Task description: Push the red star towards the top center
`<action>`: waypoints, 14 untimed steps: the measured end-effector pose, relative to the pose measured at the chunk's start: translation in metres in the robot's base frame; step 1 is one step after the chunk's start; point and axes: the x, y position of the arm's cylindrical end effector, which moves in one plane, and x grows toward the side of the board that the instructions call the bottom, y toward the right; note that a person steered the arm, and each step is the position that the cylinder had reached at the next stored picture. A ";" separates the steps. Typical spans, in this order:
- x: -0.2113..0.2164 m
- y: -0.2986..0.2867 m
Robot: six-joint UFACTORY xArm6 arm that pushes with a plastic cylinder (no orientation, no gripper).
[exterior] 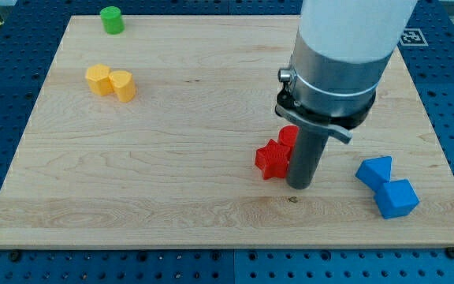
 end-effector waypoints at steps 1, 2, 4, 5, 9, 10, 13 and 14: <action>-0.025 -0.031; -0.032 -0.098; -0.030 -0.116; -0.011 -0.146; -0.023 -0.156; -0.043 -0.134; -0.128 -0.133; -0.158 -0.136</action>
